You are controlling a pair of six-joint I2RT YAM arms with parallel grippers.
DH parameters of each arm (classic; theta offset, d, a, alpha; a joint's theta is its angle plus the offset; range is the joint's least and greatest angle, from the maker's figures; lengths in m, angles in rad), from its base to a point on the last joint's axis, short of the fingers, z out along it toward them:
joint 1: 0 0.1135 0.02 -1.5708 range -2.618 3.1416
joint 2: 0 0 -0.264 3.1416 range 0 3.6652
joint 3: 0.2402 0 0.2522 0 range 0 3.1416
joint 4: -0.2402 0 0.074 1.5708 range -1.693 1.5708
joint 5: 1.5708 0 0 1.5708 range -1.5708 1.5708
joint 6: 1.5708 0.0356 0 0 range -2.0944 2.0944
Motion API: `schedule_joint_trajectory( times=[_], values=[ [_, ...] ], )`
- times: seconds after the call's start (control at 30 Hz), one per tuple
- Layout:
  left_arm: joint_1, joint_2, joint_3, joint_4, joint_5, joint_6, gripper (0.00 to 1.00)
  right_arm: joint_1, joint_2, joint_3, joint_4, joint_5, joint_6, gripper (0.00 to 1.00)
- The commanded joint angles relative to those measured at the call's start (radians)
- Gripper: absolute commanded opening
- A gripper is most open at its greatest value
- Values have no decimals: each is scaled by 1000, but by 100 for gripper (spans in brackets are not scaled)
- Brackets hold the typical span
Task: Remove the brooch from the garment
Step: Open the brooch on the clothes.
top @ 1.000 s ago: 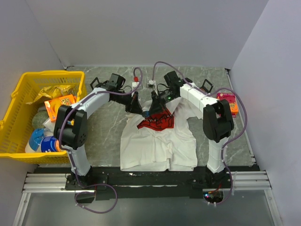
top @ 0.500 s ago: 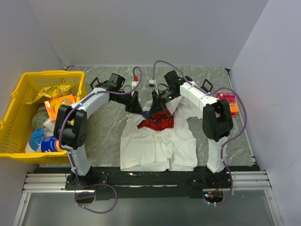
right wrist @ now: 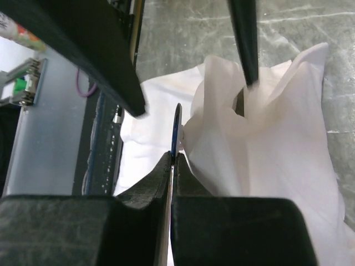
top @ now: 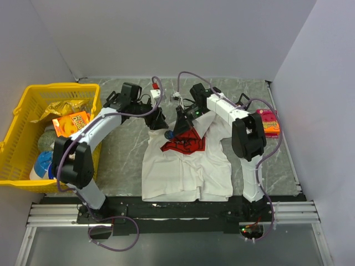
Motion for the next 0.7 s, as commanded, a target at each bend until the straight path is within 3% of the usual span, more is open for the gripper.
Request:
schedule_joint_trajectory(
  times=[0.0,0.33,0.47,0.53,0.67],
  values=[
    [3,-131,-13,117,-140,18,65,-20,32,76,-94,-125,2,0],
    [-24,-225,-185,279,-358,185,76,-70,100,114,-205,-179,-12,0],
    [-30,-263,-268,357,-412,274,77,-88,154,189,-347,-176,-96,0],
    [-42,-275,-315,405,-432,345,79,-102,219,285,-530,-177,-211,0],
    [-48,-292,-366,471,-426,423,79,-122,232,278,-544,-176,-187,0]
  ],
)
